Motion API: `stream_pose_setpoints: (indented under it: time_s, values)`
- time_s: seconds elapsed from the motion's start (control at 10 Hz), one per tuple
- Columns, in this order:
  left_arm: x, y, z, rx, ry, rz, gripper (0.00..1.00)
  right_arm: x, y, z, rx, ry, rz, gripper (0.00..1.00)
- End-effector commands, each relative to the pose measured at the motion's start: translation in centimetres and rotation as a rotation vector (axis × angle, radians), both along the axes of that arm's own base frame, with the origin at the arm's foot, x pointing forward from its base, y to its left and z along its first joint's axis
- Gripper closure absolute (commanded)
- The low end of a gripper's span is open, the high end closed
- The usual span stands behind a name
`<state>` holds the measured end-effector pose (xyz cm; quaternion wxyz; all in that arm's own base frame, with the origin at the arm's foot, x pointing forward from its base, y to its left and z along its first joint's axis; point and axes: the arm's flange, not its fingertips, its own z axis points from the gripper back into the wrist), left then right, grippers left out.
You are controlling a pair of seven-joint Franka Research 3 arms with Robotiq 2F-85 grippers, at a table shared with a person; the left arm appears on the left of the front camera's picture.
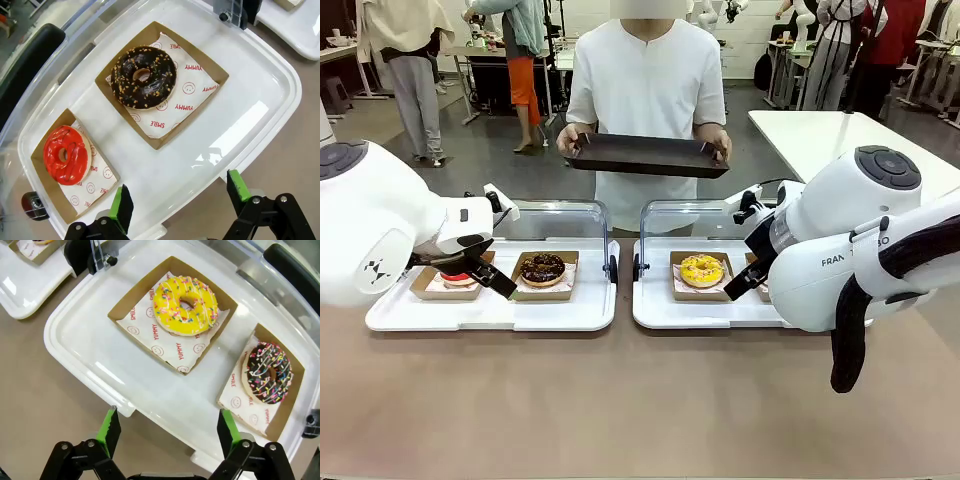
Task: Provide the desired donut to the person.
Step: Pick up and lift the Paper togo box containing the Donut pointed at by the person.
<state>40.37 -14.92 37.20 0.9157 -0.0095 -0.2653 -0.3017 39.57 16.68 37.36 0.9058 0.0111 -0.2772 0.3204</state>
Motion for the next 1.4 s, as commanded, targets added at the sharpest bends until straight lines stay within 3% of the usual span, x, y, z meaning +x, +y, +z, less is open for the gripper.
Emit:
stream_pose_setpoints:
  time_s: [0.0, 1.3]
  values:
    - [-0.01, 0.00, -0.01, 0.000, 0.000, 0.000, 0.00, 0.00, 0.00, 0.00, 0.000, 0.000, 0.000, 0.00]
    - [0.00, 0.00, 0.00, 0.000, 0.000, 0.000, 0.00, 0.00, -0.01, 0.00, 0.000, 0.000, 0.000, 0.00]
